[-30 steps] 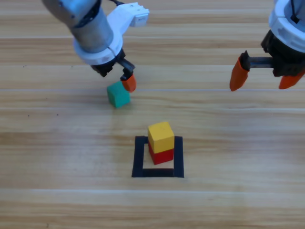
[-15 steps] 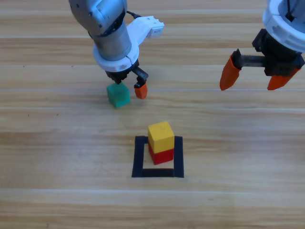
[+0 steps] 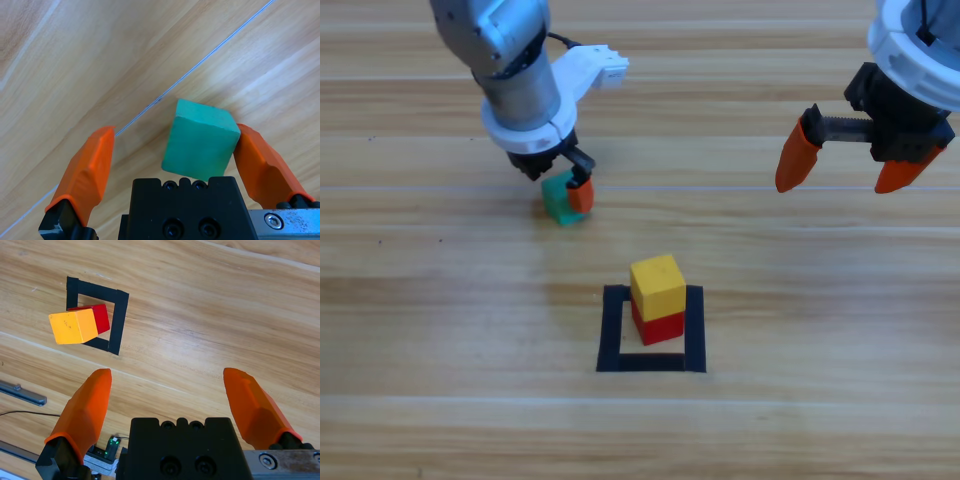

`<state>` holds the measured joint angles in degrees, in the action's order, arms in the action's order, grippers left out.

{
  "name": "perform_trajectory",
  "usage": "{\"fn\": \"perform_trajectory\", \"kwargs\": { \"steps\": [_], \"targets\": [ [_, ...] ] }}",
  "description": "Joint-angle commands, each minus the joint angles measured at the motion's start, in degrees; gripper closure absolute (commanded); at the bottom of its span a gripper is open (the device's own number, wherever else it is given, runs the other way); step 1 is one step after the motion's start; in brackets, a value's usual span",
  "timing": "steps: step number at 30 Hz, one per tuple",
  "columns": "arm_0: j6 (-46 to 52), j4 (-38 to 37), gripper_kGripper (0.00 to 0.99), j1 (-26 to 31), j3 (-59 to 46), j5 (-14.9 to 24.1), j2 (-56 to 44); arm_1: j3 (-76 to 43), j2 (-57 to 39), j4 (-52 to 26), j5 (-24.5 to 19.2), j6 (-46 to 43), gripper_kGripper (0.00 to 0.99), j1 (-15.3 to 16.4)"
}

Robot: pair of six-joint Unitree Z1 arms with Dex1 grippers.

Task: Stack the blocks in the rectangular block: red at the bottom, yellow in the middle, green on top

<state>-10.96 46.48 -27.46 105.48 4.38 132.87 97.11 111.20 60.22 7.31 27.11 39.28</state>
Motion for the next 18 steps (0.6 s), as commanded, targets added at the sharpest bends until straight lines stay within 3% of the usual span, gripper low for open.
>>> {"fn": "perform_trajectory", "kwargs": {
  "steps": [1, 8, 18],
  "targets": [
    [-0.82, 0.19, 0.017, 1.27, -1.60, -0.52, 1.16, -1.66, 2.01, -1.33, 0.78, -0.57, 0.000, -1.48],
    [0.06, 0.11, 0.022, 0.92, -1.69, -0.61, 0.81, -1.75, 2.09, -1.33, 0.78, -0.57, 0.000, -1.48],
    [0.15, -0.33, 0.131, 0.21, -3.00, -1.92, 1.51, -1.92, 2.09, -1.33, 0.96, -0.66, 0.000, -1.48]
  ]
}}
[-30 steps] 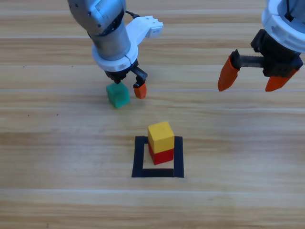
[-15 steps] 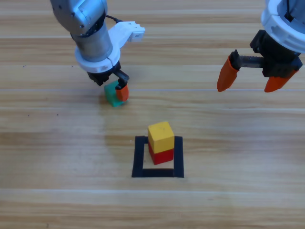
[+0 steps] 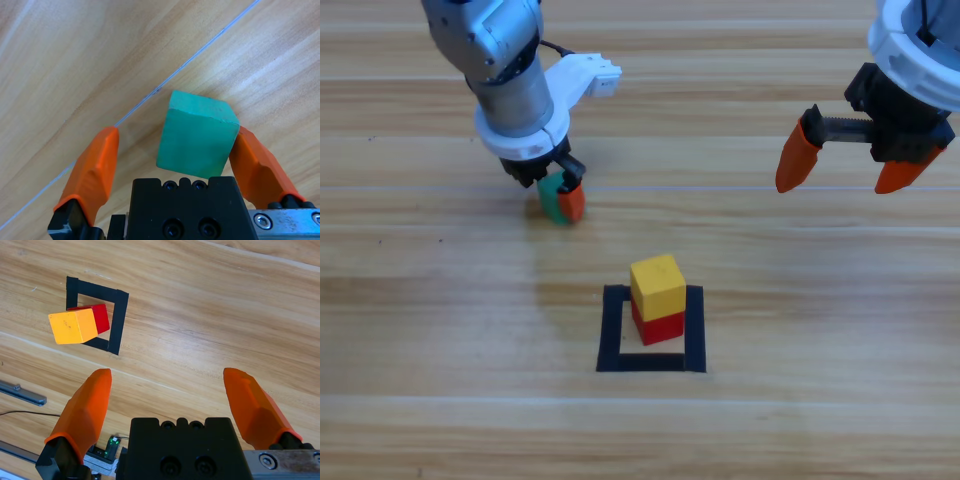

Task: Stack the blocks in the rectangular block: red at the bottom, yellow in the middle, green on top

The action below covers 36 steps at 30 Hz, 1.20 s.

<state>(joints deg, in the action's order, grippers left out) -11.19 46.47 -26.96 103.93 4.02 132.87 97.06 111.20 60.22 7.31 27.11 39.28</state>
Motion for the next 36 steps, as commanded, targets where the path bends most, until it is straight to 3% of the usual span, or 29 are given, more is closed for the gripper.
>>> {"fn": "perform_trajectory", "kwargs": {
  "steps": [1, 12, 16, 19, 21, 23, 29, 36],
  "targets": [
    [0.47, -0.59, 0.140, -0.28, -1.72, -1.56, 1.51, -1.88, 2.09, -1.33, 0.95, -0.66, 0.000, -1.48],
    [0.65, -1.91, 0.143, -1.34, -1.98, -3.05, 0.46, -5.66, -0.89, -5.46, 8.25, -3.29, 0.000, -1.48],
    [0.74, -2.26, 0.271, -1.34, -2.59, -3.58, 1.08, -6.19, -1.42, -5.90, 8.33, -3.29, 0.000, -1.48],
    [0.65, -3.05, 0.542, -1.34, -3.56, -3.58, 0.81, -6.27, -1.42, -5.99, 8.33, -3.29, 0.000, -1.48],
    [0.74, -3.31, 0.789, -1.34, -4.00, -3.58, 0.20, -6.27, -1.42, -6.16, 8.33, -3.29, 0.000, -1.48],
    [1.09, -3.75, 0.923, -1.25, -4.79, -3.40, -0.86, -6.36, -1.42, -6.16, 8.42, -3.29, 0.000, -1.48],
    [3.99, -3.75, 0.953, -1.07, -6.81, -3.31, -4.81, -6.54, -1.42, -6.43, 8.42, -3.29, 0.000, -1.48],
    [19.98, 0.73, 0.958, -0.72, -6.29, -3.49, -12.20, -6.54, -1.42, -6.51, 8.33, -3.29, 0.000, -1.48]
  ]
}}
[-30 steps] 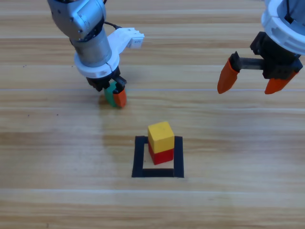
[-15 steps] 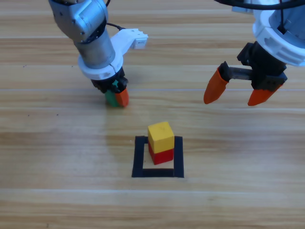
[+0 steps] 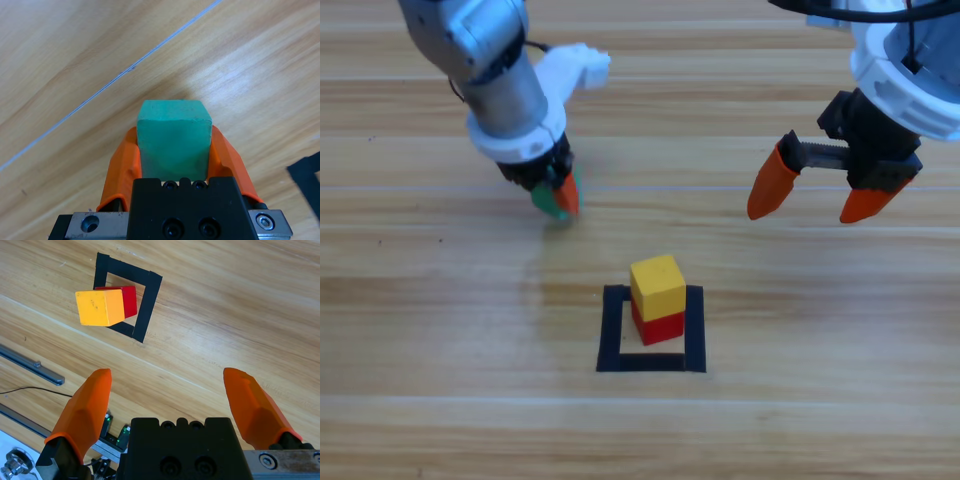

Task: Stack the blocks in the rectangular block: red at the bottom, yellow in the middle, green on top

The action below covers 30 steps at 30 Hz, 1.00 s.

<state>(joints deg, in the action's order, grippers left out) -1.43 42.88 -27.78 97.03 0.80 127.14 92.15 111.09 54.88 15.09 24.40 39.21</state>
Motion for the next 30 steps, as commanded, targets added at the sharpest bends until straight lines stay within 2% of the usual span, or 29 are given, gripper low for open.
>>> {"fn": "perform_trajectory", "kwargs": {
  "steps": [1, 4, 6, 10, 22, 30],
  "targets": [
    [14.44, 10.03, 0.990, 0.01, 5.37, -0.10, -6.29, -1.62, -1.32, -1.27, 0.55, -0.50, 0.000, -1.41],
    [21.29, 27.43, 0.990, -0.34, 22.06, 0.69, -2.43, -1.62, -1.32, -1.36, 0.55, -0.59, 0.000, -1.41],
    [24.19, 32.18, 0.990, -1.22, 25.84, 0.61, -2.08, -1.62, -1.41, -1.36, 0.46, -0.59, 0.000, -1.41],
    [29.29, 37.37, 0.990, -4.03, 26.37, 0.52, -1.99, -1.62, -1.67, -1.45, 0.38, -0.50, 0.000, -1.41],
    [38.78, 38.16, 0.990, -17.30, 19.52, 0.17, -3.83, -1.89, -1.93, -1.45, 0.29, -0.50, 0.000, -1.41],
    [40.81, 37.98, 0.990, -20.56, 21.89, 1.05, -2.95, -2.06, -2.20, -1.45, 0.11, -0.59, 0.000, -1.41]
  ]
}}
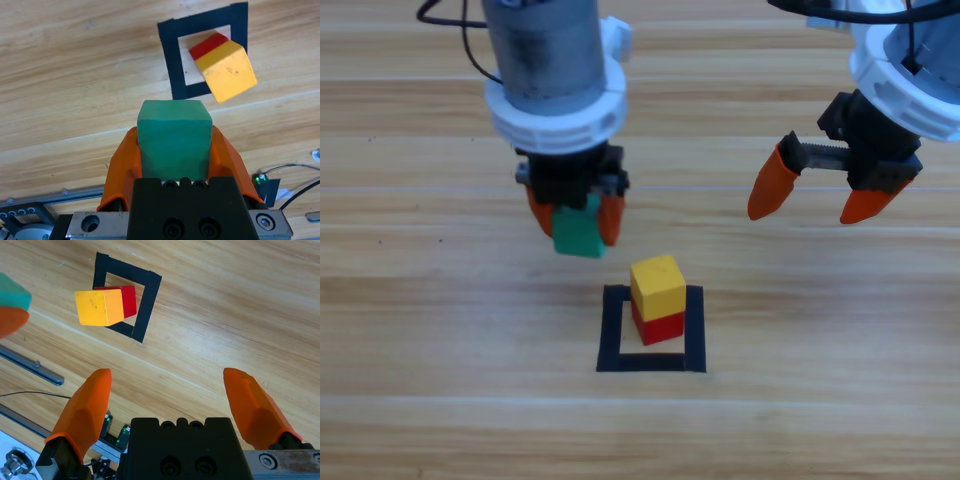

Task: Stack the blocks in the rectangular block: red at the bottom, yellow in the middle, green on top

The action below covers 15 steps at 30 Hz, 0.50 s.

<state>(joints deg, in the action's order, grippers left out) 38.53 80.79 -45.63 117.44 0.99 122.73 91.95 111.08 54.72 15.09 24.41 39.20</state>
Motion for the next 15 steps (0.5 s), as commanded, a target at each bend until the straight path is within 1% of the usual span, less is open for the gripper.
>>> {"fn": "perform_trajectory", "kwargs": {
  "steps": [1, 8, 15],
  "targets": [
    [1.11, 0.07, 0.990, -3.06, 2.36, 1.03, 1.90, -1.86, -2.27, -1.28, 0.03, -0.59, 0.000, -1.41],
    [3.57, -0.63, 0.990, -6.23, 5.44, 3.06, 4.18, -2.04, -2.36, -1.28, -0.33, -0.59, 0.000, -1.41],
    [4.36, -1.43, 0.990, -7.63, 7.02, 3.50, 7.79, -2.04, -2.36, -1.28, -0.33, -0.59, 0.000, -1.41]
  ]
}}
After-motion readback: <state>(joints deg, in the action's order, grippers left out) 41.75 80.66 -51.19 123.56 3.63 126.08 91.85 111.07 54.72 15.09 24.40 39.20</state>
